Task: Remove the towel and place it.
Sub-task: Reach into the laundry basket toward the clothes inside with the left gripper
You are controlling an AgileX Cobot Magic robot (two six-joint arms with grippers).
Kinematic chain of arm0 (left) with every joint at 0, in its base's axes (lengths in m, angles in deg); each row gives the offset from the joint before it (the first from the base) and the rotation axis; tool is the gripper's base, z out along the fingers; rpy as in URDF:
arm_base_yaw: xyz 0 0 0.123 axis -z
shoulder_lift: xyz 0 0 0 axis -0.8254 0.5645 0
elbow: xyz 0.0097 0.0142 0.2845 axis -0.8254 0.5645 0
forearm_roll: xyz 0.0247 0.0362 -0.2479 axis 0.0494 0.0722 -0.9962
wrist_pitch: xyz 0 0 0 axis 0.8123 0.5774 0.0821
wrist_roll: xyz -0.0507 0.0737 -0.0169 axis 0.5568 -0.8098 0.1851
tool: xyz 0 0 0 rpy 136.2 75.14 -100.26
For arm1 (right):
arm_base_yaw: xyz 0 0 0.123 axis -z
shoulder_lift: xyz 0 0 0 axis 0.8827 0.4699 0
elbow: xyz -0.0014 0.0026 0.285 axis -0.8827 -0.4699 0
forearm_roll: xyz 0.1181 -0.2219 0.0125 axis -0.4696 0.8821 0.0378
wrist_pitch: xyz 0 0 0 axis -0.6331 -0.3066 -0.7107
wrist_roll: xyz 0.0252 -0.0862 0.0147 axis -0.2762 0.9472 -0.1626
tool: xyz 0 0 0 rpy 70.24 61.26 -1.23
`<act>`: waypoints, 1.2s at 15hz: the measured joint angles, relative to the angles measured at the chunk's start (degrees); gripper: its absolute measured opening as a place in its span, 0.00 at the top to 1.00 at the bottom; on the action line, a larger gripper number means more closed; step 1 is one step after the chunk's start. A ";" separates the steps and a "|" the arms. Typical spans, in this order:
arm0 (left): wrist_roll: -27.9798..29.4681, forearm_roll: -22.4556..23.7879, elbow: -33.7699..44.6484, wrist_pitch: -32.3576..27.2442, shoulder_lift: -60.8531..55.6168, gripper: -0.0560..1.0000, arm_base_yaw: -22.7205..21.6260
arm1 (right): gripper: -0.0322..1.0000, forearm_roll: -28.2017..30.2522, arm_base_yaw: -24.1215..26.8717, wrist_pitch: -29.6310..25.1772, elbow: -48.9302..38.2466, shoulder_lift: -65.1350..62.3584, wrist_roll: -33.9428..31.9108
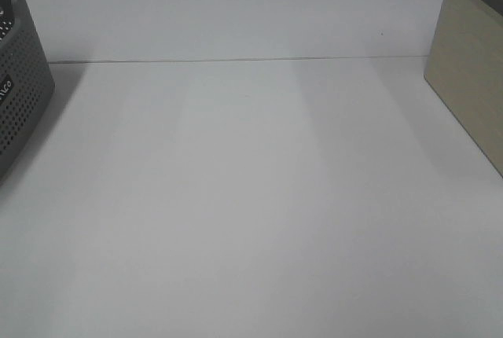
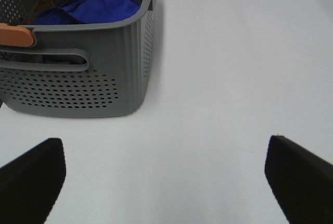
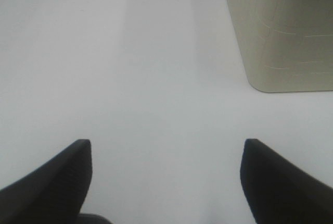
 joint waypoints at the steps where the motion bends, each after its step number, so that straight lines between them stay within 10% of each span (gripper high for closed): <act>1: 0.00 0.00 0.00 0.00 0.00 0.01 0.00 | 0.23 0.00 0.00 0.00 0.00 0.00 0.00; 13: -0.92 -0.06 -2.12 0.23 0.97 0.01 0.00 | 0.23 0.00 0.00 0.00 0.00 0.00 0.00; 18: -13.87 -1.03 -10.71 -0.63 14.15 0.01 0.00 | 0.23 0.00 0.00 0.00 0.00 0.00 0.00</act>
